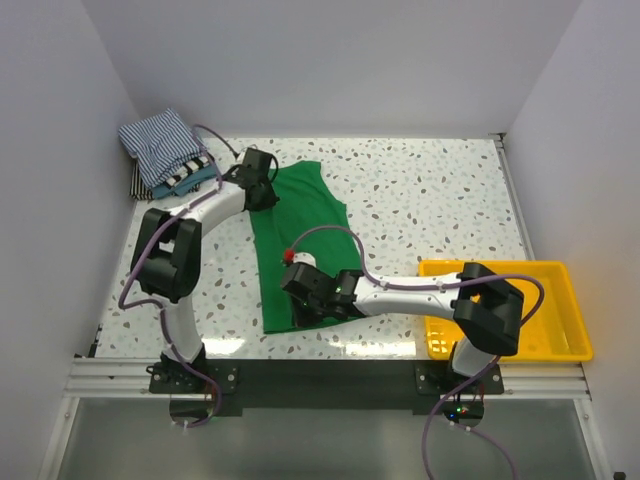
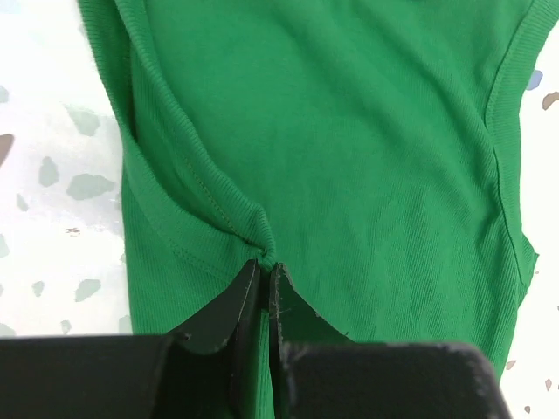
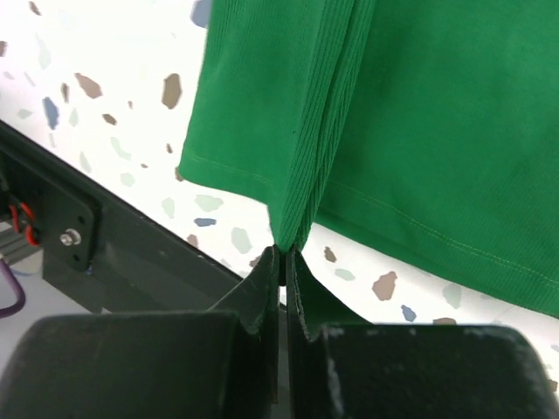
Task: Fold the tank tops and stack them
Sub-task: Fold the tank top
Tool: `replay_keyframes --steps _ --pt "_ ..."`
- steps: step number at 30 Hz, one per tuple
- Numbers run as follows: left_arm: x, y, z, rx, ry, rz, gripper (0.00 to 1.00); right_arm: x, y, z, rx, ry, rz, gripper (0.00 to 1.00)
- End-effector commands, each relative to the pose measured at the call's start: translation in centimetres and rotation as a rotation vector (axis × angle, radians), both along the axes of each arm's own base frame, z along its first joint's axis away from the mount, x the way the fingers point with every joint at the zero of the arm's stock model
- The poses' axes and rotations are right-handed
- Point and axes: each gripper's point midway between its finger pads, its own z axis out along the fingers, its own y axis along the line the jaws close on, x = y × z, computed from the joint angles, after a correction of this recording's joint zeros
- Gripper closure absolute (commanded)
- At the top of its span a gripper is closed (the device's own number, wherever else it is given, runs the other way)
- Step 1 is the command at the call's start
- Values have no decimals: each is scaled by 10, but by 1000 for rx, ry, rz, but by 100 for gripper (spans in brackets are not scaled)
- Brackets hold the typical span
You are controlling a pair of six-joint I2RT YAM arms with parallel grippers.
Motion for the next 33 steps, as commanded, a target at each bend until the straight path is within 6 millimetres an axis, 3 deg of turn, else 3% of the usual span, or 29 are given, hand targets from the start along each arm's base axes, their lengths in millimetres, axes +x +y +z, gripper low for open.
replay_keyframes --steps 1,8,9,10,12,13,17,18,22,26,33 --pt "17 -6 12 9 -59 35 100 1 -2 10 42 -11 -34 100" --pt "15 -10 -1 15 -32 16 98 1 -10 -2 10 -11 -50 100" --pt "14 -11 -1 11 -32 5 94 1 -13 -4 -6 -13 -55 99" --pt "16 -13 0 7 -43 0 80 4 -16 -4 -17 -27 -68 90" --pt "15 -14 6 6 -64 -14 65 7 -23 -1 -41 -49 -85 79" --pt "17 -15 11 0 -81 -14 53 11 -27 1 -50 -72 -99 71" --pt "22 -18 46 -26 -172 -37 40 22 -55 20 -122 -152 -153 56" --pt "22 -19 51 -34 -187 -38 39 26 -60 32 -111 -184 -171 54" --pt "27 -32 66 -101 -224 -66 41 45 -79 46 -127 -259 -231 50" --pt "28 -49 49 -137 -184 -104 50 70 -100 39 -189 -260 -276 54" --pt "19 -92 19 -206 -131 -193 54 86 -101 22 -217 -265 -270 59"
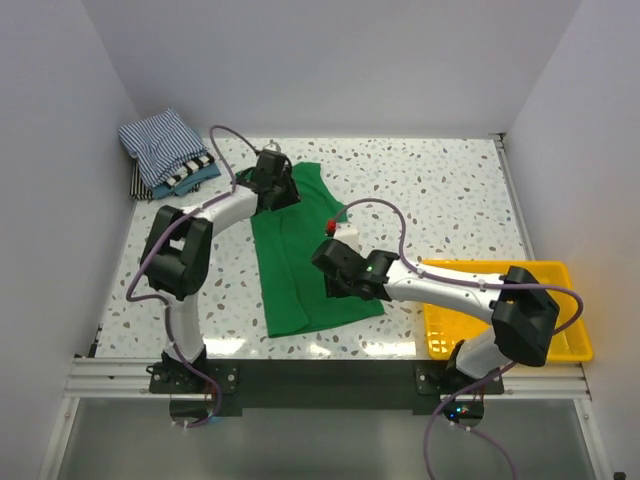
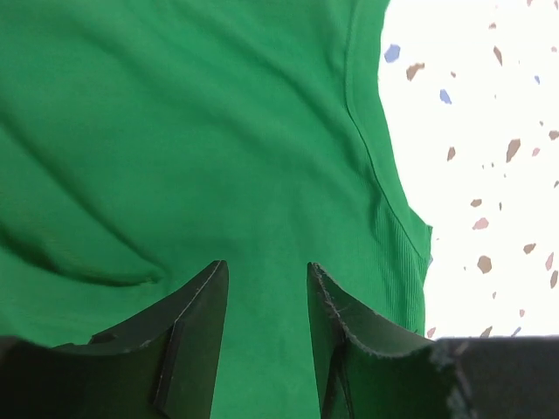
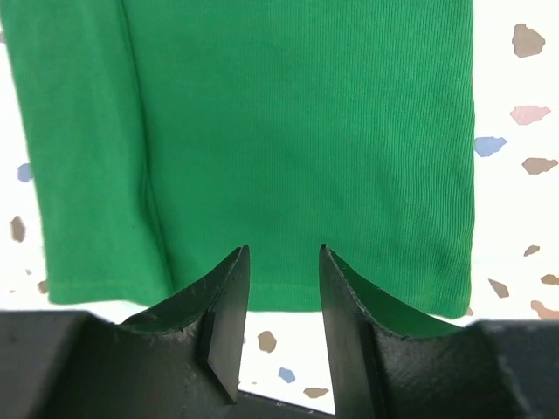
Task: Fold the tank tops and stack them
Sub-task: Fold the tank top
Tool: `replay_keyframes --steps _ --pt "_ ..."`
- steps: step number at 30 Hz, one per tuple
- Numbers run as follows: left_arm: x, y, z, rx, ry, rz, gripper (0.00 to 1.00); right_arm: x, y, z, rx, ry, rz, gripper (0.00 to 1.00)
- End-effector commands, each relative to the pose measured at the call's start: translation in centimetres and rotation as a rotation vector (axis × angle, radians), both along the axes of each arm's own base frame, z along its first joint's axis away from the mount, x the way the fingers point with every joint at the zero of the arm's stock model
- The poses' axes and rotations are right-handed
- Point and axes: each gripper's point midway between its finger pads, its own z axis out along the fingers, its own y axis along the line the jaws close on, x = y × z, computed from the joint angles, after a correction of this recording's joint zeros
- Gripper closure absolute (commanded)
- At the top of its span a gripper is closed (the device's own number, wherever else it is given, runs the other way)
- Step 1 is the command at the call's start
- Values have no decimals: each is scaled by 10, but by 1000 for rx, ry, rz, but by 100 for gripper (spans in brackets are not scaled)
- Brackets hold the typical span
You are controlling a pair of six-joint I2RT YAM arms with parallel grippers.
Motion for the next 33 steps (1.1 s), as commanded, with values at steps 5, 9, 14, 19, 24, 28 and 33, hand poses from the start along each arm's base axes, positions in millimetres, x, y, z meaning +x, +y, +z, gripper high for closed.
replay_keyframes --steps 5,9,14,19,24,28,33 --pt "-8 -51 -18 -82 -2 -96 55 0 2 -34 -48 9 21 61" --pt "-14 -54 -35 -74 25 -99 55 -8 0 -57 -66 41 18 63" --pt "-26 -54 -45 -58 49 -113 56 -28 7 -75 -86 59 57 66" --pt "-42 -49 -51 -45 60 -128 56 -55 25 -87 -88 85 96 67" --pt "-55 -39 -57 -19 76 -132 55 -85 52 -83 -30 108 142 68" --pt "-64 -36 -53 -18 73 -145 55 -100 64 -71 4 107 169 69" --pt "-67 -39 -41 -27 52 -184 53 -83 43 -37 -2 30 103 59"
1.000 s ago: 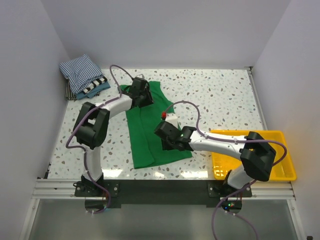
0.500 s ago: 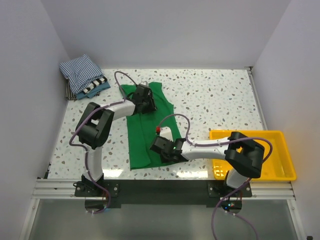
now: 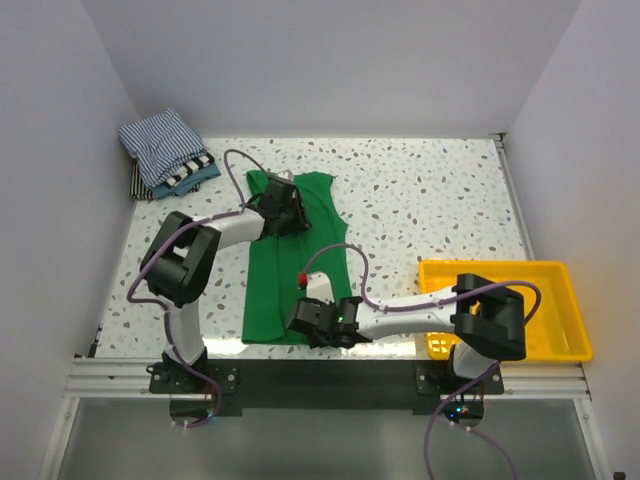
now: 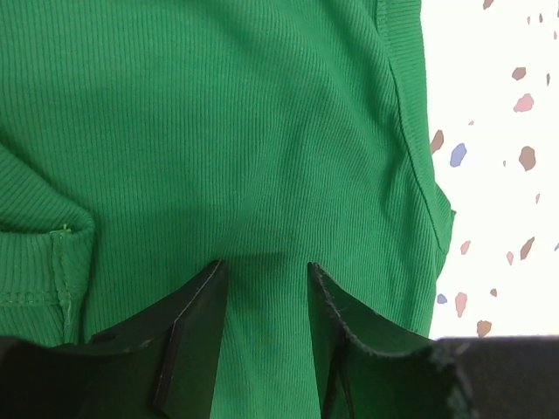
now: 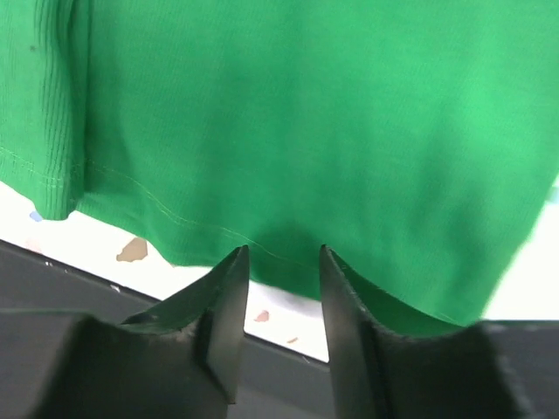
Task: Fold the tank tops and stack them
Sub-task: Fold the tank top
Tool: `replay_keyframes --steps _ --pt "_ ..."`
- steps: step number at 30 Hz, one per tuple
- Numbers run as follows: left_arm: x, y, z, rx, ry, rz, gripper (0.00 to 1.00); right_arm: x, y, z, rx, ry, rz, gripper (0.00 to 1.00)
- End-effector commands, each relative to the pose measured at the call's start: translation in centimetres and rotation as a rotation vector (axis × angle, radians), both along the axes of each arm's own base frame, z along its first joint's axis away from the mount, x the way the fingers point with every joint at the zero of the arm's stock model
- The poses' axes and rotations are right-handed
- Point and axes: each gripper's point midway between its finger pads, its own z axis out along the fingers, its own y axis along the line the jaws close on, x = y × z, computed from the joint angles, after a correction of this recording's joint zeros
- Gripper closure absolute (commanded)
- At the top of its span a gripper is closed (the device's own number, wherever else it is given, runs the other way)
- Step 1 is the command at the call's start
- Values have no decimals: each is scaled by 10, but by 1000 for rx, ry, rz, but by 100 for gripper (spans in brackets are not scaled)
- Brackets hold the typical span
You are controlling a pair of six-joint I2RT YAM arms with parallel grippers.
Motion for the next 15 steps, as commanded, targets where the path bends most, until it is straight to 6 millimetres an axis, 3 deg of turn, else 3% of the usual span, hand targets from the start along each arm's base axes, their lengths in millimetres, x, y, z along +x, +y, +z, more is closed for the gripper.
replay_keyframes --steps 1,7,8,9,10,13,14,15 --pt "-5 -5 17 -4 -30 -56 53 18 -9 43 50 -59 -83 58" --pt "-8 -20 59 -40 -104 -99 49 92 -58 90 143 -124 -216 55" --pt "-9 -21 69 -45 -123 -99 49 122 -73 95 176 -137 -288 55" --pt "-12 -19 72 -35 -121 -88 49 131 -76 97 192 -116 -262 55" --pt "-17 -23 75 -32 -125 -93 49 156 -91 97 201 -114 -316 55" --pt "-31 -25 83 -19 -127 -84 50 211 -93 118 270 -156 -320 57" --pt "-40 -26 85 -25 -130 -89 50 226 -91 103 253 -129 -320 59" --pt "-46 -27 87 -25 -131 -96 51 237 -91 100 253 -127 -307 60"
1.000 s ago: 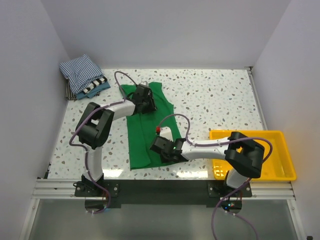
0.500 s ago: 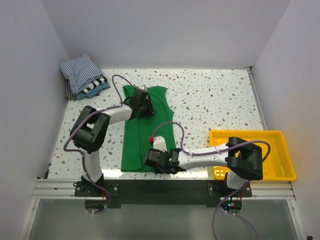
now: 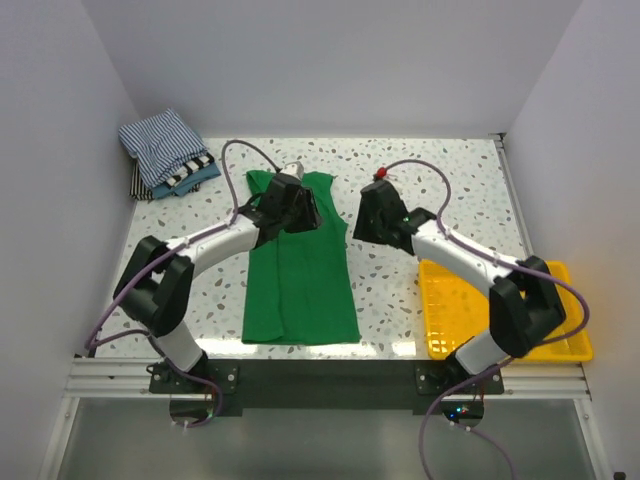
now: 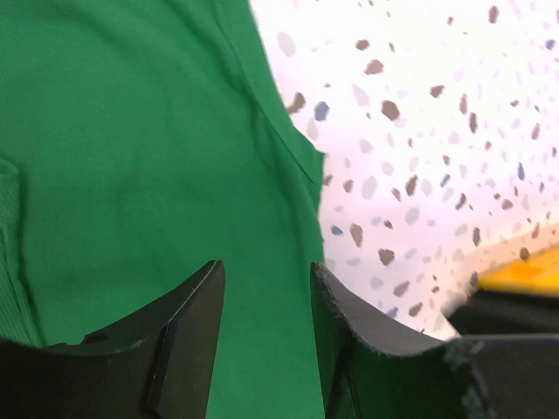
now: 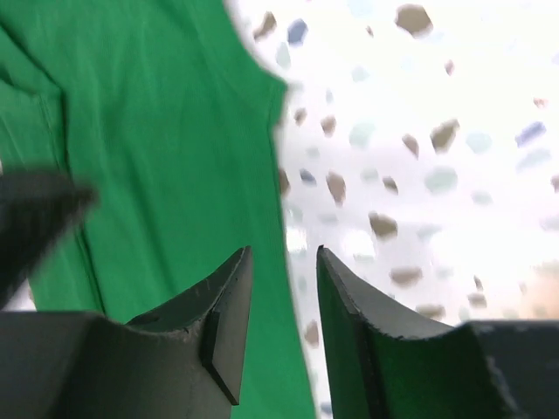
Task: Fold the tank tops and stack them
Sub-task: Fold the tank top
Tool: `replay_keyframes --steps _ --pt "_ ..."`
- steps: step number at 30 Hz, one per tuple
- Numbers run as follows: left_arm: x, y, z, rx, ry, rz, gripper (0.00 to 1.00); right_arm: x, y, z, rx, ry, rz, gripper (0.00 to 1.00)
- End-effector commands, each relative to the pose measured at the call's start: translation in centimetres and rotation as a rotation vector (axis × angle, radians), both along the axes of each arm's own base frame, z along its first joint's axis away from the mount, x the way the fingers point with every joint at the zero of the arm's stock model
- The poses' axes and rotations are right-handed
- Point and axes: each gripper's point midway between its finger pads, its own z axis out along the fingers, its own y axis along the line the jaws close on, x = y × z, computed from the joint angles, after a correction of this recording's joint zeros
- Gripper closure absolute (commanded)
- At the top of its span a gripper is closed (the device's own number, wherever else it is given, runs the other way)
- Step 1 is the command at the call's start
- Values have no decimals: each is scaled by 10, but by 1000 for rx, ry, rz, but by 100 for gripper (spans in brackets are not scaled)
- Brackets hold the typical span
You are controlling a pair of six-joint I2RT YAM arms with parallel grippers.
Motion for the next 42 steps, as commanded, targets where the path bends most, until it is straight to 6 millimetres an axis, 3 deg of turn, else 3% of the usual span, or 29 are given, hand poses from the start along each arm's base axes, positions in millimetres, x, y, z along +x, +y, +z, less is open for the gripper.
replay_keyframes --steps 1,2,4,6,7,8,11,18,27,31,32,36,42 --pt "-30 -5 15 8 -21 -23 52 51 23 9 81 -33 138 61" --pt "-36 -7 16 19 -28 -29 52 63 25 -6 86 -13 143 62" --pt "-56 -16 22 28 -30 -64 54 87 22 -1 101 -29 142 63" --pt "-76 -23 16 32 -19 -101 55 100 22 -16 78 -11 141 63" --pt "-87 -23 15 29 -14 -116 56 110 23 -11 82 -23 135 63" --pt "-93 -25 15 26 -11 -120 56 112 23 -27 63 11 137 63" --pt "-117 -33 9 31 -1 -164 57 120 30 -32 86 22 157 64" --pt "-169 -54 -12 60 51 -263 58 119 34 -61 101 78 139 63" --pt "-206 -85 -20 82 66 -347 58 113 32 -90 97 124 118 63" --pt "-218 -97 -28 100 82 -374 58 113 32 -101 94 144 108 73" --pt "-220 -99 -29 103 84 -375 58 114 30 -102 85 142 95 83" --pt "-239 -110 -40 143 90 -416 55 114 24 -101 77 130 70 100" --pt "-256 -124 -50 197 96 -452 55 112 23 -97 78 125 65 100"
